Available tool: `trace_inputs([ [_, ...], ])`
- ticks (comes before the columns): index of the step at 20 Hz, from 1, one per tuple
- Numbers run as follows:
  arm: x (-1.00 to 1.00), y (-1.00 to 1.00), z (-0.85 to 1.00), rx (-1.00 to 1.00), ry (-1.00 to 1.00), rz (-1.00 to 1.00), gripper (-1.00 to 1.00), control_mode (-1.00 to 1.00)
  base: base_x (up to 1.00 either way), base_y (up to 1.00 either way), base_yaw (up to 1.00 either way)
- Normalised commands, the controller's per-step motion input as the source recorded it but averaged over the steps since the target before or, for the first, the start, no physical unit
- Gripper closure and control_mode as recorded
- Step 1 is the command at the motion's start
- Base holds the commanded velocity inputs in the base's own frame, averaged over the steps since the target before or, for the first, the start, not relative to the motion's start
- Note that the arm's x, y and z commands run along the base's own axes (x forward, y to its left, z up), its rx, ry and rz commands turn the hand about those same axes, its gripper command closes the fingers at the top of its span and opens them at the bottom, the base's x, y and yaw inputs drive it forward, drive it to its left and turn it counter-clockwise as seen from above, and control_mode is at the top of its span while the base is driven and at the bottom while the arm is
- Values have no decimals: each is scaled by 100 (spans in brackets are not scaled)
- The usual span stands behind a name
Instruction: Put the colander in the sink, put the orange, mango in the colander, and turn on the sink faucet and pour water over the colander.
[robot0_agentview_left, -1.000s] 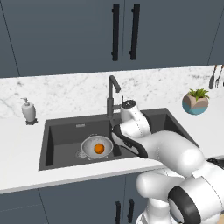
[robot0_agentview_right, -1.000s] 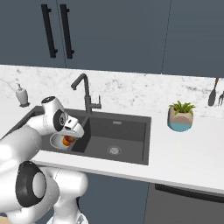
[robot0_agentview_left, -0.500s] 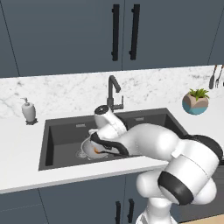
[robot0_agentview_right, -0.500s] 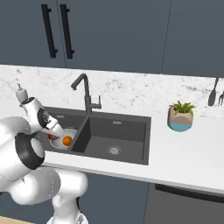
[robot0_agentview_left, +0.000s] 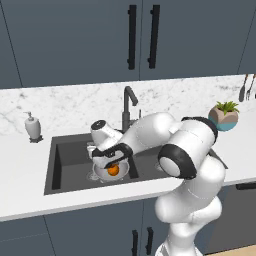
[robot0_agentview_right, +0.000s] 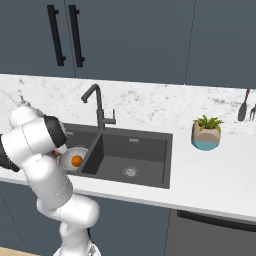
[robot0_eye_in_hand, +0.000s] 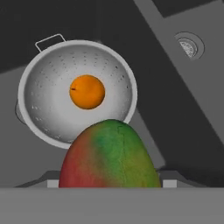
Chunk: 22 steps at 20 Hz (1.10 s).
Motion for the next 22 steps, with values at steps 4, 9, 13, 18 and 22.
trace_inputs([
  [4,62,18,-46,0,10,-8,100,-100,0,0,0],
  [9,51,6,-53,0,8,-9,100,-100,0,0,0],
  [13,29,0,-55,0,1,-9,100,-100,0,0,0],
  [18,24,0,-47,0,2,-9,100,-100,0,0,0],
  [22,12,0,-44,0,1,-6,100,-100,0,0,0],
])
